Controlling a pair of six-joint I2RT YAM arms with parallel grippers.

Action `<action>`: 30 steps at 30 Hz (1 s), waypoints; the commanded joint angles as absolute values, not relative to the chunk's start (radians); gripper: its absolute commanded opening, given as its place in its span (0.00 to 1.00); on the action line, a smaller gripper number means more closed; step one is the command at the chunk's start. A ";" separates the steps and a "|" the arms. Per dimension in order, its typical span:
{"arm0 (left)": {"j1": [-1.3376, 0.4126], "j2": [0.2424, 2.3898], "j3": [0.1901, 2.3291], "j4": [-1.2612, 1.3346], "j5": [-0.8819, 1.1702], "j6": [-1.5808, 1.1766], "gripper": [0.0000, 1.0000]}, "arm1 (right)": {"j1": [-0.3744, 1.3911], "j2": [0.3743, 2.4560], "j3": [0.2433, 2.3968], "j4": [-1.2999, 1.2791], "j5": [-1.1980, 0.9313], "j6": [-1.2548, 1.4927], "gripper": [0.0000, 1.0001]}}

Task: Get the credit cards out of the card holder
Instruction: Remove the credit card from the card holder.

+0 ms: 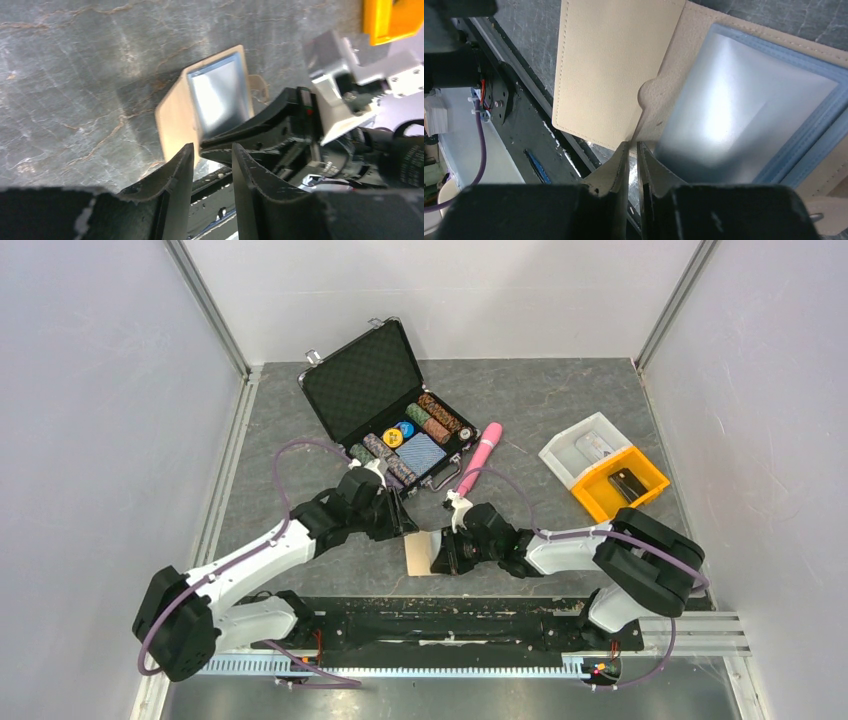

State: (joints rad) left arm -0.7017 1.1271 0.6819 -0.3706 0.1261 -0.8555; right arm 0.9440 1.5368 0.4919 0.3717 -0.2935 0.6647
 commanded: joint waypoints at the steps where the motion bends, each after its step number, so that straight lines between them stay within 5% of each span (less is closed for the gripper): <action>1: -0.698 1.095 0.654 -0.253 0.206 -0.932 0.38 | 0.954 1.553 0.526 0.354 -0.236 0.672 0.12; 11: -0.698 1.278 0.527 0.007 0.289 -0.944 0.24 | 0.956 1.495 0.545 0.292 -0.212 0.614 0.13; 30: -0.698 1.330 0.449 -0.019 0.212 -0.891 0.24 | 0.798 1.362 0.533 0.150 -0.192 0.480 0.43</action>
State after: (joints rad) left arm -0.7017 1.3178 0.4713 -0.0578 0.2207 -0.9195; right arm 0.8040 1.3613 0.5190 0.1577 -0.1818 0.5064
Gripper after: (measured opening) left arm 0.234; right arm 0.433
